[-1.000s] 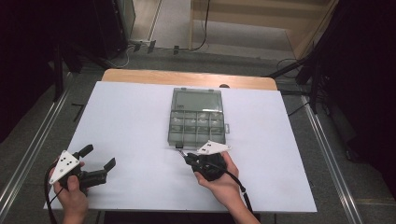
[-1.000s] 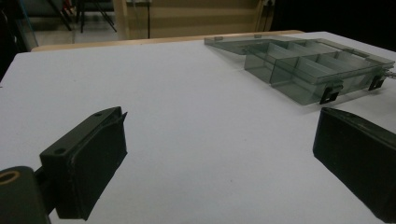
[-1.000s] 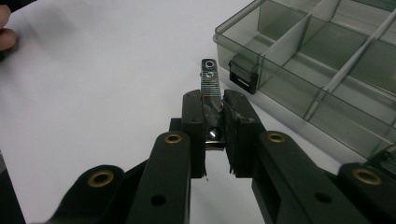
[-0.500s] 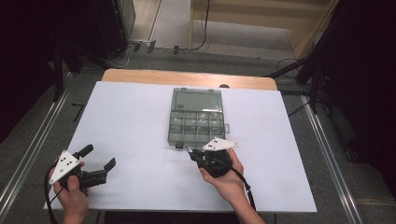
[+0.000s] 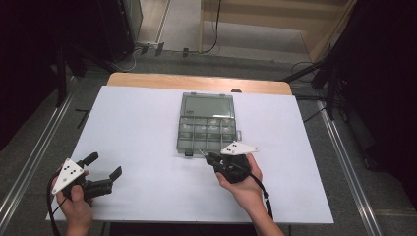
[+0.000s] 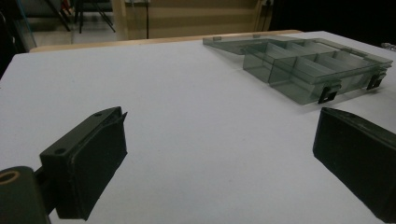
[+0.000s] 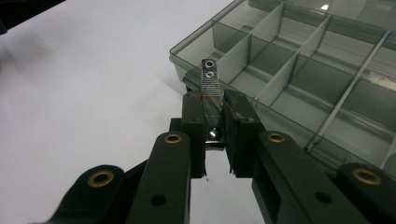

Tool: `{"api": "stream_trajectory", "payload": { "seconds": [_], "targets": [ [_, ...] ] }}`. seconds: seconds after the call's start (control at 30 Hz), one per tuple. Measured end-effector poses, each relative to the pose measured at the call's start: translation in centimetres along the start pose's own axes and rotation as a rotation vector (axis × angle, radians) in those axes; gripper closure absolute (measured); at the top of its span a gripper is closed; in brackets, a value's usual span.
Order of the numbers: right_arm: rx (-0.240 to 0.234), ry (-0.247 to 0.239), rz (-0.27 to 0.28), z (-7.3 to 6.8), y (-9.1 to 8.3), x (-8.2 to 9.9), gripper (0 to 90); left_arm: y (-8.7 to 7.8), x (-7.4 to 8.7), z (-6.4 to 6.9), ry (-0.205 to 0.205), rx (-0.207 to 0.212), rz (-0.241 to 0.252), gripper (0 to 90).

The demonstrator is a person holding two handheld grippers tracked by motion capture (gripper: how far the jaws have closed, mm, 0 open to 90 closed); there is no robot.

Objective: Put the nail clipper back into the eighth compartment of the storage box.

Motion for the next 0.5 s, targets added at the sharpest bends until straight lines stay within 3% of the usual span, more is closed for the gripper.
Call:
{"api": "stream_trajectory", "payload": {
  "seconds": [0.5],
  "targets": [
    [0.036, 0.029, 0.039, 1.9, -1.5, -0.6, 81.3, 0.0, 0.0, 0.0, 0.001, 0.001, 0.000, 2.2]
  ]
}}
Point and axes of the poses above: each handheld gripper's, and its own axes: y roughly forward along the jaws, x roughly out of its underside, z roughly to its right, the point moved 3 cm from there along y, roughly forward along the jaws, and after that the axes turned 2 degrees about x, right-handed, at the moved point
